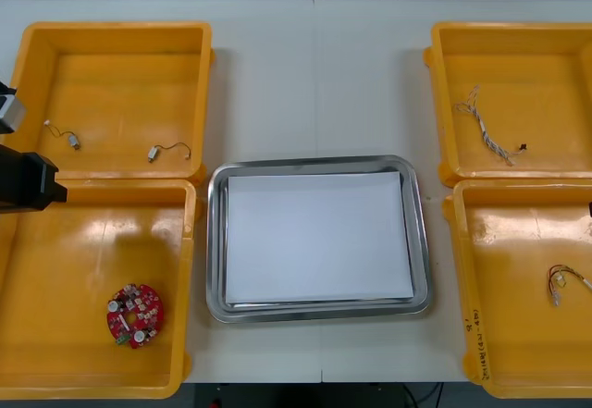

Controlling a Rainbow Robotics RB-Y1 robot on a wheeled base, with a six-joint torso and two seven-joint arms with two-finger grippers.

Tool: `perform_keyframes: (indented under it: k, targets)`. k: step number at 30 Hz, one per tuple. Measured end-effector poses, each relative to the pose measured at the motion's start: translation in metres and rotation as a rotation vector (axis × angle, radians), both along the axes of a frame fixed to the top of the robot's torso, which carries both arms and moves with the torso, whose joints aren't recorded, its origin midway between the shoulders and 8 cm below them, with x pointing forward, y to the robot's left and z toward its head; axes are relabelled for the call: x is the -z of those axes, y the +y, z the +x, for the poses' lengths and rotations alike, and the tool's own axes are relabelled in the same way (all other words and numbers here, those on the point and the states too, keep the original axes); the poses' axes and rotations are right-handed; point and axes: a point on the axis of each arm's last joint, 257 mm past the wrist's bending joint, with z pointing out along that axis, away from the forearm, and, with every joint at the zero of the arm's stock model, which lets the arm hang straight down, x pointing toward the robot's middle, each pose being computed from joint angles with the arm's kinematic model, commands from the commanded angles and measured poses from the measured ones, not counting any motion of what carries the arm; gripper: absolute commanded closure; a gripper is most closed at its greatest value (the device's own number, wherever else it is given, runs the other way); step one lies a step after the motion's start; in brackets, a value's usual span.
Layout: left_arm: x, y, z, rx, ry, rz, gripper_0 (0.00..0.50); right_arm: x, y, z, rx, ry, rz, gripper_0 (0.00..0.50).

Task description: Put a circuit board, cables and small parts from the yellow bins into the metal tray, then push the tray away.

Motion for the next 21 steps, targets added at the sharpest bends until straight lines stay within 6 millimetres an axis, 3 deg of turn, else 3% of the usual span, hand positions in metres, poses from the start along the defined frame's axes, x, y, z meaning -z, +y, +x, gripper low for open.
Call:
perform_keyframes:
  k: [21]
  targets:
    - [0.0000, 0.0000, 0.0000, 0.000, 0.000, 0.000, 0.000, 0.0000, 0.0000, 0.0000, 0.000, 0.000, 0.000, 0.000]
